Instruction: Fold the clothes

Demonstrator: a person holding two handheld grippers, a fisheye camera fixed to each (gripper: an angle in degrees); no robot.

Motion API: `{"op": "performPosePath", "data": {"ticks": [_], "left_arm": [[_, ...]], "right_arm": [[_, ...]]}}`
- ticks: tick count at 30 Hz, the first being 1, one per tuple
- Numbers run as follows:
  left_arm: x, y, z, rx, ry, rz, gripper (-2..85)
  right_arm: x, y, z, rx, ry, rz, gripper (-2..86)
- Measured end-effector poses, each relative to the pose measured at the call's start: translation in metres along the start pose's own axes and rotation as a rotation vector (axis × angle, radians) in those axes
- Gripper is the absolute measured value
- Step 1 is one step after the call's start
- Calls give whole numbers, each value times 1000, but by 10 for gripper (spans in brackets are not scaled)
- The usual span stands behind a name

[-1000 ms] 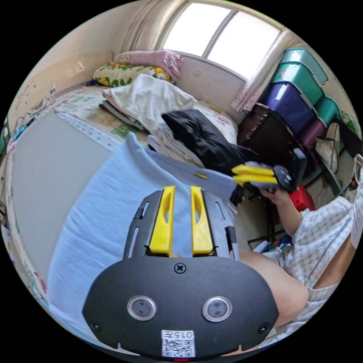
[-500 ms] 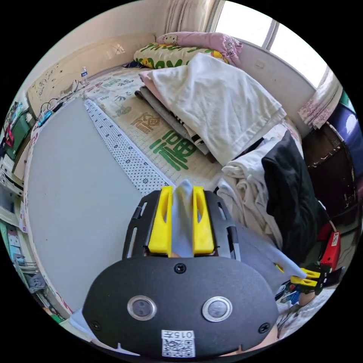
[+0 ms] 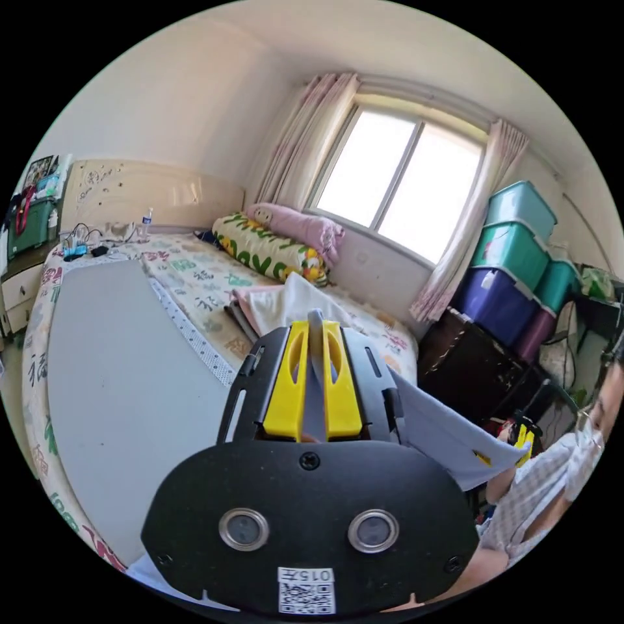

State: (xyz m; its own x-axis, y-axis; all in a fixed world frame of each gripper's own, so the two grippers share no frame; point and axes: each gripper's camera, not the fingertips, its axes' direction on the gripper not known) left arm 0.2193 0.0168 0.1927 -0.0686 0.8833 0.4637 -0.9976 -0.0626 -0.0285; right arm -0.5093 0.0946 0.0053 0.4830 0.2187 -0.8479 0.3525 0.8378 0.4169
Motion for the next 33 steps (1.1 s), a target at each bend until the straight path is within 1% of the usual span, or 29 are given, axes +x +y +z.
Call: {"op": "performPosePath", "data": {"ticks": [1,3,4,6,7,9,10,12,14,15,17,19,23,25,26,29,31,33], "left_arm": [[-5,7,-17,13,1,-8,18],[-33,45,-79,41,-14,-68,17],[-41,56,-94,41,-31,-83,17],[-75,99,-144,-2,-139,-149,16],[-84,110,-153,-22,-169,-172,16],[-116,149,-178,-115,-264,-243,16],[-123,157,-181,-138,-281,-256,16],[-142,181,-189,-182,-291,-279,20],[-148,189,-191,-201,-292,-257,23],[-149,190,-191,-225,-306,-234,27],[-152,191,-194,-244,-320,-213,34],[-154,190,-203,-224,-310,-217,47],[-169,195,-252,-46,-281,-355,101],[-172,192,-262,-16,-265,-380,110],[-171,187,-259,-23,-246,-368,117],[-173,170,-227,-155,-202,-335,130],[-178,165,-213,-195,-188,-319,112],[-180,164,-215,-162,-211,-283,53]], "right_arm": [[3,-8,22,-30,-72,6,27],[11,-33,122,-154,-307,27,28],[11,-38,148,-184,-342,21,28],[5,-59,246,-297,-448,3,28],[4,-64,269,-325,-470,-3,28],[-5,-81,358,-477,-526,-23,26],[-8,-84,379,-522,-527,-33,26],[-23,-90,447,-712,-506,-104,26],[-34,-94,479,-802,-465,-167,27],[-37,-102,489,-800,-474,-186,28],[-34,-115,503,-819,-496,-177,29],[-27,-126,516,-831,-525,-132,30],[-28,-142,529,-802,-541,-126,30],[-32,-147,535,-796,-528,-135,31],[-35,-151,539,-793,-521,-141,32],[-41,-160,549,-796,-513,-168,32],[-43,-164,553,-800,-519,-184,32],[-46,-165,558,-798,-511,-203,31]]}}
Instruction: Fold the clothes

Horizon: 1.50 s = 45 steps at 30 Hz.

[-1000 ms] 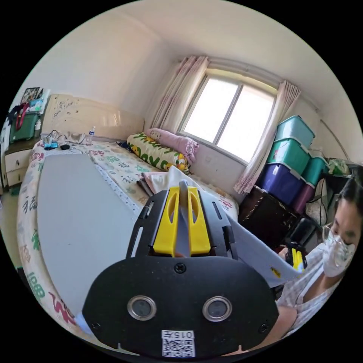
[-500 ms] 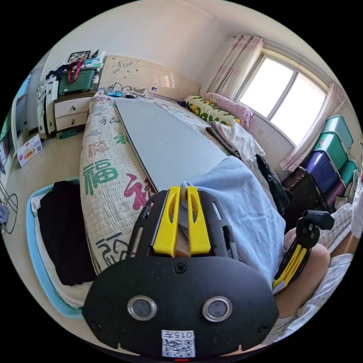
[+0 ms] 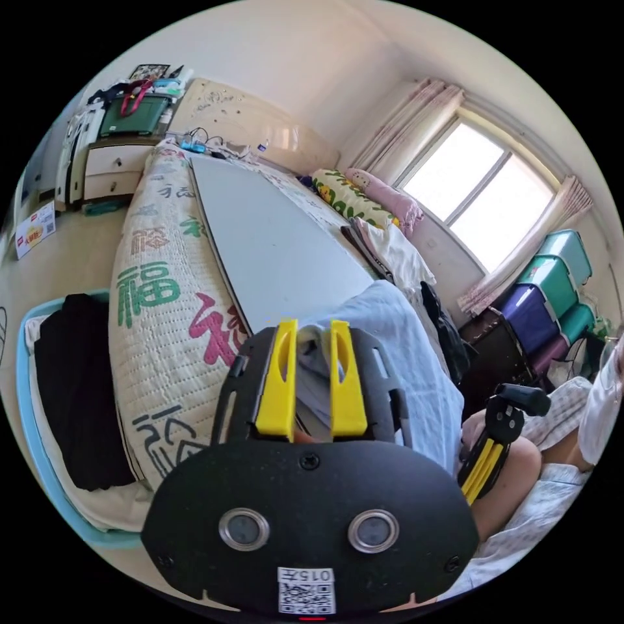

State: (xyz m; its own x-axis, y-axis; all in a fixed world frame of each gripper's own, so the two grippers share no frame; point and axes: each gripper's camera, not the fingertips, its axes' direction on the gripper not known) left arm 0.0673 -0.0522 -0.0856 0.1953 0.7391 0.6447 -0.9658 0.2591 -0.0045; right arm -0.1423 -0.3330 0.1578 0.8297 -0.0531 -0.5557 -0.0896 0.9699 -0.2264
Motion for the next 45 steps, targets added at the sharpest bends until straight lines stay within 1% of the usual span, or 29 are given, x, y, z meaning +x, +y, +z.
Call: {"op": "performPosePath", "data": {"ticks": [4,6,11,13,16,18,19,21,22,23,25,27,29,30,33,38,40,42,45], "left_arm": [[-12,7,-18,59,9,-8,28],[-15,7,-25,46,-37,-1,22],[-13,-5,-24,-11,-122,16,24],[-21,-7,-29,-4,-97,1,29],[-44,-9,-43,34,41,-35,44],[-73,-3,-61,123,192,-103,53],[-81,-1,-66,144,216,-130,55],[-107,8,-82,195,259,-230,68],[-112,9,-85,195,251,-257,85],[-121,10,-89,189,220,-315,120],[-131,10,-93,173,225,-341,164],[-137,6,-89,127,277,-335,175],[-138,0,-87,93,279,-318,179],[-137,-2,-87,78,285,-303,180],[-141,-5,-85,50,336,-296,181],[-150,-4,-82,45,385,-317,176],[-150,-4,-81,34,399,-307,175],[-149,-5,-78,18,415,-290,175],[-148,-1,-79,19,413,-286,173]], "right_arm": [[8,-5,10,0,-23,-15,31],[23,-7,17,6,-88,4,31],[46,-2,27,2,-158,69,34],[50,5,29,18,-169,75,37],[55,23,16,94,-189,73,57],[67,48,-16,249,-226,105,67],[71,56,-27,296,-225,119,68],[89,98,-74,491,-152,206,73],[95,109,-86,527,-122,237,75],[107,130,-108,569,-52,305,83],[129,162,-137,590,99,428,101],[163,205,-163,581,315,645,118],[190,233,-171,567,397,739,135],[210,249,-170,560,398,795,151],[254,274,-150,539,332,875,175],[295,283,-113,518,248,814,168],[314,291,-104,522,172,825,162],[343,301,-87,561,3,833,142],[367,301,-61,598,-71,816,134]]}}
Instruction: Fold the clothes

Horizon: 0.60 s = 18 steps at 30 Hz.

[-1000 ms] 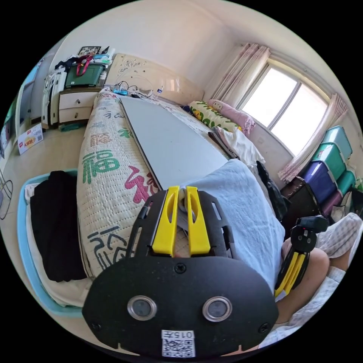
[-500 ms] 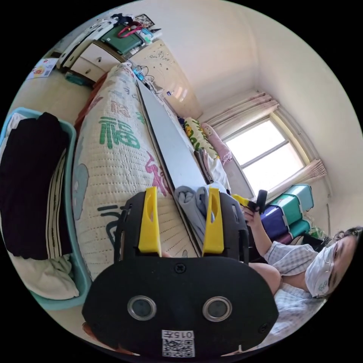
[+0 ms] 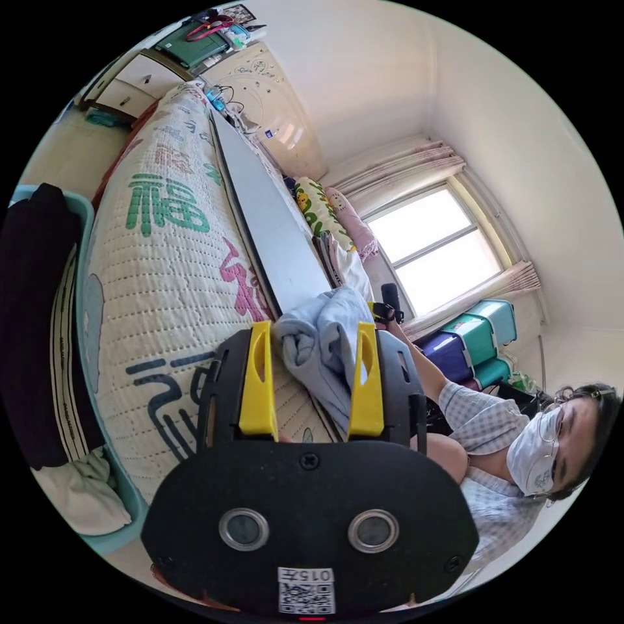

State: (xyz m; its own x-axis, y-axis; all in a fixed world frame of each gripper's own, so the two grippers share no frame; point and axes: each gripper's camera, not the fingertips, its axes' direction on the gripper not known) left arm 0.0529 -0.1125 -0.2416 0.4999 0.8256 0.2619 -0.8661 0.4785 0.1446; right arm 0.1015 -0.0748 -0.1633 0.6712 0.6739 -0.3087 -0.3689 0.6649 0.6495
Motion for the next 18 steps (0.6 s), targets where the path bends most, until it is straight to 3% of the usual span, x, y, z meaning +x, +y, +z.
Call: {"op": "performPosePath", "data": {"ticks": [7,11,18], "left_arm": [[-7,15,1,14,31,-17,138],[2,29,5,13,-12,12,138],[21,59,20,-43,-83,98,156]], "right_arm": [[17,-8,14,-29,110,-73,177],[28,-10,9,24,31,-107,211],[46,-5,68,-146,155,-188,226]]}}
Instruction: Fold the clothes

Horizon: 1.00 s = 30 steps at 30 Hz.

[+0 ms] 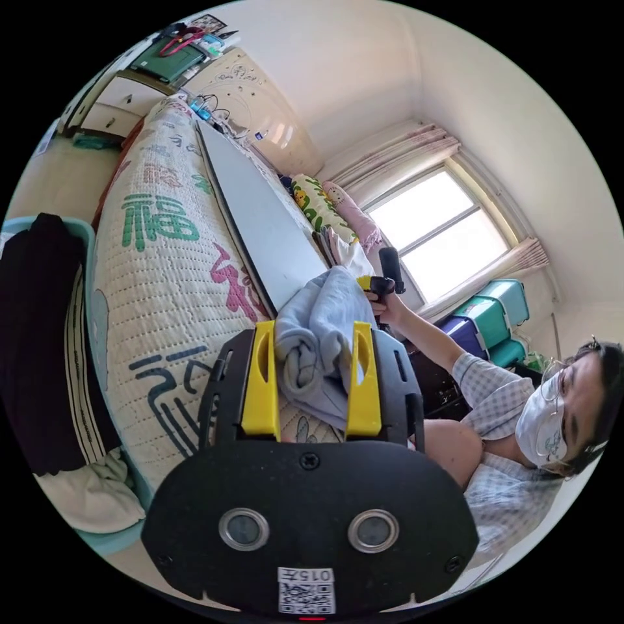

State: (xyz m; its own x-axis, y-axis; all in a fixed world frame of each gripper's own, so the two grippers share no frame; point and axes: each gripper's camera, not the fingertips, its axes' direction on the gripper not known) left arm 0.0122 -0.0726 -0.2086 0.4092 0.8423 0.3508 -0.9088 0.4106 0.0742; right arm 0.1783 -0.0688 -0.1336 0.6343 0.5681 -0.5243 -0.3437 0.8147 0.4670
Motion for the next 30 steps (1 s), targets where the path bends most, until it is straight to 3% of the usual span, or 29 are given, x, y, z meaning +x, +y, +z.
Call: {"op": "performPosePath", "data": {"ticks": [7,13,21,30], "left_arm": [[12,30,19,-2,-60,11,110],[79,74,15,135,-107,37,91],[270,142,15,175,-216,328,87],[455,190,90,79,-299,608,86]], "right_arm": [[3,32,9,-43,72,-32,166],[-64,125,-46,178,118,-160,127],[-193,364,-150,556,315,-371,120],[-211,616,-257,836,341,-335,117]]}}
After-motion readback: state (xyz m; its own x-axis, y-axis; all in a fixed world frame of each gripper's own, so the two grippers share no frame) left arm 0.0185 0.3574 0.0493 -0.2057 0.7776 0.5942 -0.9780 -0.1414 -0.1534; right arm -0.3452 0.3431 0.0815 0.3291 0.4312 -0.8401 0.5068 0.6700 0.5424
